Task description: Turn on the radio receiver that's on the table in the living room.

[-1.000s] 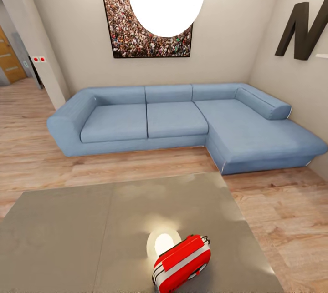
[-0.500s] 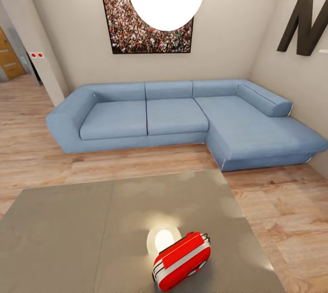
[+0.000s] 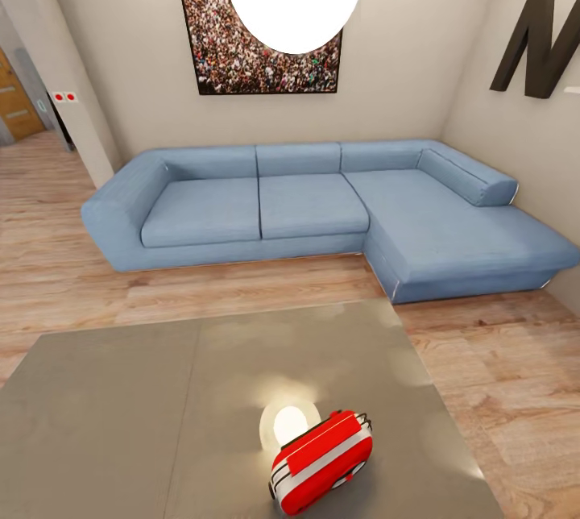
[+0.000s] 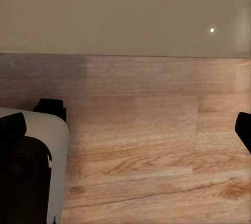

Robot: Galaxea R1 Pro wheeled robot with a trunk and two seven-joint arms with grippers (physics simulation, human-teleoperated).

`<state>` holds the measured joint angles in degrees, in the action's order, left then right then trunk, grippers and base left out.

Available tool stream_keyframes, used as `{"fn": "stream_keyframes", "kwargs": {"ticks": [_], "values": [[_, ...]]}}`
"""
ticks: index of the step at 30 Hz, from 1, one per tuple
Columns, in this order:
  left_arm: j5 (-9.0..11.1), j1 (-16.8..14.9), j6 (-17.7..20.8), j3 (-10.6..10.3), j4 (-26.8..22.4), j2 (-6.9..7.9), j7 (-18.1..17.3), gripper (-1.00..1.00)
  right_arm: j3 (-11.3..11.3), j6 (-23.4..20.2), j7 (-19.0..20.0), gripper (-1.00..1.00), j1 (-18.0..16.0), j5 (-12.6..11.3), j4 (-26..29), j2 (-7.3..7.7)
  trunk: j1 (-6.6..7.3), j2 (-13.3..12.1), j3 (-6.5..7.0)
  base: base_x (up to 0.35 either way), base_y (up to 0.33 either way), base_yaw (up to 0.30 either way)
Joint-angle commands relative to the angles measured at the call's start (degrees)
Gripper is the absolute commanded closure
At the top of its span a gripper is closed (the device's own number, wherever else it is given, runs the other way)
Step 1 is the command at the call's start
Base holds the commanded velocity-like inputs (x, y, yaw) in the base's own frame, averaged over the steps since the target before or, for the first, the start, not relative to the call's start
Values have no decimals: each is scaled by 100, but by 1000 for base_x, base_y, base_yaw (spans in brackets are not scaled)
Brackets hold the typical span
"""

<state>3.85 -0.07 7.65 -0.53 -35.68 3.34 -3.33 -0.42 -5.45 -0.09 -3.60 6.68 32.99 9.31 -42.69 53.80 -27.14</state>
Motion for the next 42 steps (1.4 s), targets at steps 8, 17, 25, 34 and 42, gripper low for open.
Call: {"fn": "stream_keyframes", "kwargs": {"ticks": [8, 17, 25, 34, 42], "values": [[1, 1, -2, 0, 0, 0, -1, -100, 7, 0, 16, -100, 0, 0, -2, 0, 0, 0, 0, 0, 0, 0], [1, -1, 0, 0, 0, 0, -1, -100, 28, 5, 18, -100, 0, 2, -3, 0, 0, 0, 0, 0, 0, 0], [1, 0, -6, 0, 0, 0, -1, -100, 49, -15, 25, -100, 0, 9, -2, 0, 0, 0, 0, 0, 0, 0], [1, -1, -8, 0, 0, 0, -1, -100, 42, -33, 22, -100, 0, 9, 13, 7, 0, 0, 0, 0, 0, 0], [1, 1, -9, 0, 0, 0, -1, -100, 43, 6, 34, -100, 0, 11, 29, 16, 0, 0, -40, 0, 0, 0]]}}
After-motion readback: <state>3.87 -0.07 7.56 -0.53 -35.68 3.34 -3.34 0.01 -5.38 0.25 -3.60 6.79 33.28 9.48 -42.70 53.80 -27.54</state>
